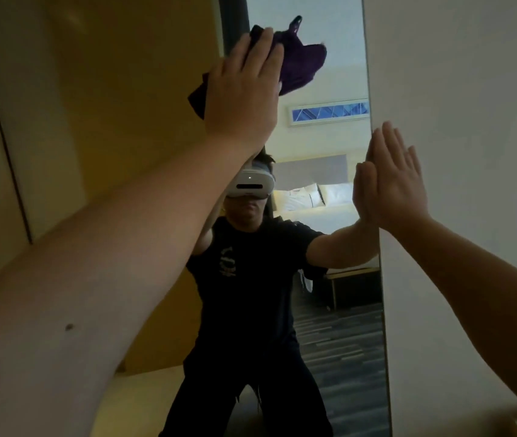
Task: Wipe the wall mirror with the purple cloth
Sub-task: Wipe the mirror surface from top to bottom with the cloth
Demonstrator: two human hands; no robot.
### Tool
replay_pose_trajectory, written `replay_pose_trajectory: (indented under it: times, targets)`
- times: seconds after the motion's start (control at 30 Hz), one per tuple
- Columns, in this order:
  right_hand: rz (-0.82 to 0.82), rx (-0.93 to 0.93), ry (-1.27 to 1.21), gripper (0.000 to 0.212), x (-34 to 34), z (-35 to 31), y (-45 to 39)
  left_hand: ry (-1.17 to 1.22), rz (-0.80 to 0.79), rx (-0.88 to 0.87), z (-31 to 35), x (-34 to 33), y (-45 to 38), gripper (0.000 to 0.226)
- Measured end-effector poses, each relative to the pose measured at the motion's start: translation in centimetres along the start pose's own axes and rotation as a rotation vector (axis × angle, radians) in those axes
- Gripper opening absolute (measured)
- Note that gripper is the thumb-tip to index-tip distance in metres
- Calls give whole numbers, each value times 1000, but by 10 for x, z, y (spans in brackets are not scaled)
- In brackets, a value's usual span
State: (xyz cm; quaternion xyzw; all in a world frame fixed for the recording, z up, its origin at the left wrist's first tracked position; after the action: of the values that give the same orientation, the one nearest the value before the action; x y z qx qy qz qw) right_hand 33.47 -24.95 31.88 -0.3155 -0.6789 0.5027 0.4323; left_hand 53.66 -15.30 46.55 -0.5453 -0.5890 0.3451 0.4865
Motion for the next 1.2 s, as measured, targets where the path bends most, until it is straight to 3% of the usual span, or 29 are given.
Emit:
replay_pose_trajectory:
  times: [0.3, 0.53, 0.63, 0.8, 0.97, 1.1, 1.2]
  targets:
    - [67, 7, -88, 57, -4, 1, 0, 18, -71, -238, 45, -23, 107, 44]
    - [63, 2, -63, 56, -2, -1, 1, 136, -295, -384, 100, -51, 284, 45]
    - [42, 1, -53, 57, 2, -1, 1, 177, -360, -381, 111, -58, 316, 41]
    - [17, 32, -41, 58, 8, 17, -3, 276, -245, -347, 104, -36, 272, 46]
    - [-80, -18, 127, 64, -11, 62, 1, 181, 28, -126, 63, -24, 118, 41]
    - [-37, -41, 164, 69, -26, 64, 0, 68, 57, -72, 51, -23, 15, 47]
    - [9, -40, 157, 68, -28, 67, 0, 17, 62, -47, 52, -31, -14, 48]
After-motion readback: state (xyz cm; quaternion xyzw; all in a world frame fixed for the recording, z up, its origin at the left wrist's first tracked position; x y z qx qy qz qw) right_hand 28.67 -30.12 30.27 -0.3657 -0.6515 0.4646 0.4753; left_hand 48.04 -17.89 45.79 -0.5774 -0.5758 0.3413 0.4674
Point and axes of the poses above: each hand's wrist, its own y-axis away from the middle knuckle, its own x-axis out of the back of the hand, z = x × y, the point moved 4 cm from there along -y, towards the middle knuckle, and after that the axes turned 15 degrees about y, right-handed, at the moved point
